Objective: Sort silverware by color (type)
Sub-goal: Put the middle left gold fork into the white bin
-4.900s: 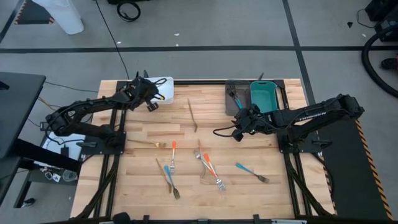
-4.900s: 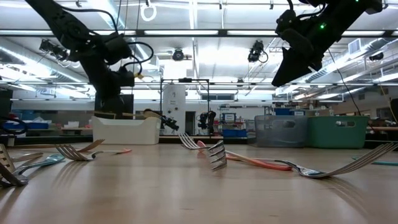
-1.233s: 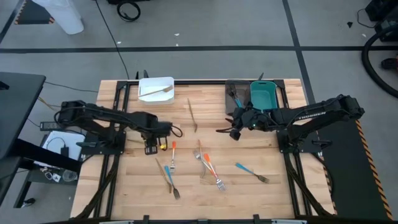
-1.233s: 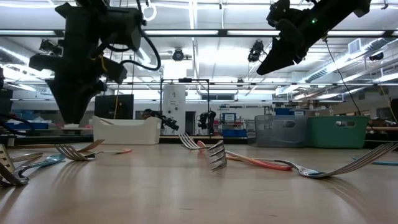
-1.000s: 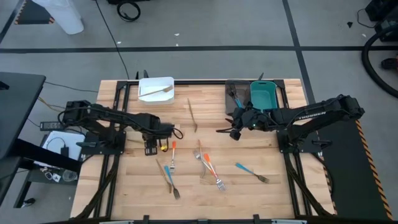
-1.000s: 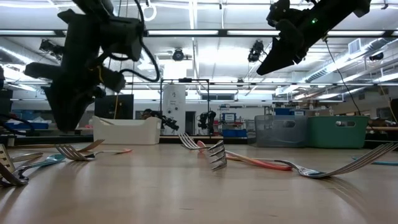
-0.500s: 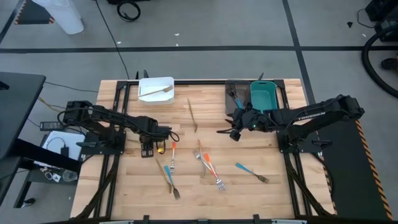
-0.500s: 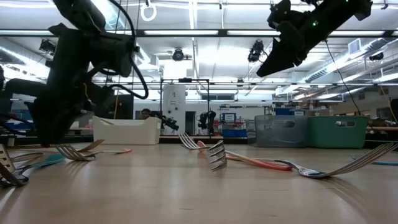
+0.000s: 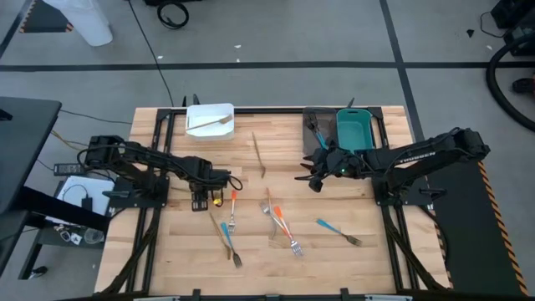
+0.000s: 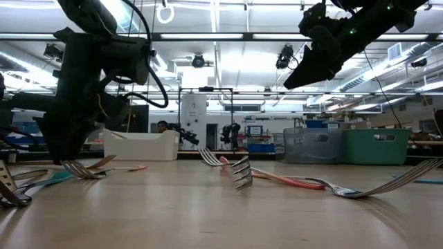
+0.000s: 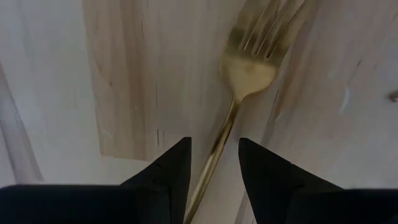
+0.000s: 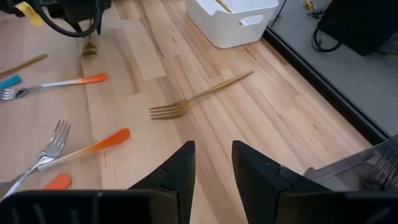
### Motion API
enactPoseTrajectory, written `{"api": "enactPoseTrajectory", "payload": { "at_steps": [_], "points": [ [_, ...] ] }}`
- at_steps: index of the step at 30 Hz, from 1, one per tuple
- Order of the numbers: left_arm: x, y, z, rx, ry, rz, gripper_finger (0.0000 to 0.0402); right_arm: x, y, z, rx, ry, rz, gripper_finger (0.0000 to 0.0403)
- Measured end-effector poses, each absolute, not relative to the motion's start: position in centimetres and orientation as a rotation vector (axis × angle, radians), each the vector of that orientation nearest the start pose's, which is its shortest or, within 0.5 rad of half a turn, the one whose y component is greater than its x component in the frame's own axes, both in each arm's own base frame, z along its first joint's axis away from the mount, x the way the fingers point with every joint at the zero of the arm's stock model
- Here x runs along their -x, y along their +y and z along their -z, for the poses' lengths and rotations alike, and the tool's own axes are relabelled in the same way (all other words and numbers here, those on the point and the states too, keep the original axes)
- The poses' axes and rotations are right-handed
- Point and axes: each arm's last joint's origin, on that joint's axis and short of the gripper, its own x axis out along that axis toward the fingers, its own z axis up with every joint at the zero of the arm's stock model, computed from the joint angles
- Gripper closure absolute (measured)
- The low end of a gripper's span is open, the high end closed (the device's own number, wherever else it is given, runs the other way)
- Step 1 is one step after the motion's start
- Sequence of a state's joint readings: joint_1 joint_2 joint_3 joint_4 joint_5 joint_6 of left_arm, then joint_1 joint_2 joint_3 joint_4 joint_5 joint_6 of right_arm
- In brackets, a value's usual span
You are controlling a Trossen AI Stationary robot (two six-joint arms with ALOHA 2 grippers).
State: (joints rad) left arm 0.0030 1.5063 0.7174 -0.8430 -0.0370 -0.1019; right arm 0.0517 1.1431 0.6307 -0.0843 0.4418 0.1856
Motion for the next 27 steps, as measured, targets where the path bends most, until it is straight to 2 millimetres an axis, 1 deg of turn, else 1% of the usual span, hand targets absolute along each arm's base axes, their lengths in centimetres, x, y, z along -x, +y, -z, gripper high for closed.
{"api": "enactPoseTrajectory", "payload": {
  "at_steps": [2, 4, 11, 14, 17, 23, 25, 27],
  "points": [
    [-21.23, 0.18, -13.89, 0.050, 1.628, -0.109, 0.0264, -23.10, -0.04, -22.09, -0.032, 0.538, 0.430, 0.0286],
    [-21.25, 0.16, -13.89, 0.053, 1.626, -0.105, 0.0277, -23.08, -0.05, -21.88, -0.035, 0.524, 0.429, 0.0286],
    [-21.36, 0.16, -13.88, 0.052, 1.615, -0.101, 0.0367, -23.04, -0.04, -21.61, -0.039, 0.510, 0.427, 0.0286],
    [-21.54, 0.16, -13.90, 0.046, 1.597, -0.093, 0.0384, -23.05, -0.02, -21.60, -0.041, 0.512, 0.418, 0.0286],
    [-21.66, 0.16, -13.92, 0.046, 1.585, -0.093, 0.0376, -23.06, 0.00, -21.60, -0.043, 0.513, 0.411, 0.0286],
    [-21.89, 0.22, -13.71, 0.060, 1.550, -0.133, 0.0308, -23.06, 0.00, -21.60, -0.043, 0.513, 0.411, 0.0286],
    [-21.84, 0.22, -13.51, 0.059, 1.538, -0.131, 0.0294, -23.05, 0.00, -21.59, -0.043, 0.513, 0.411, 0.0286],
    [-21.73, 0.21, -13.38, 0.062, 1.534, -0.132, 0.0291, -23.05, 0.00, -21.59, -0.043, 0.514, 0.411, 0.0286]
  ]
}}
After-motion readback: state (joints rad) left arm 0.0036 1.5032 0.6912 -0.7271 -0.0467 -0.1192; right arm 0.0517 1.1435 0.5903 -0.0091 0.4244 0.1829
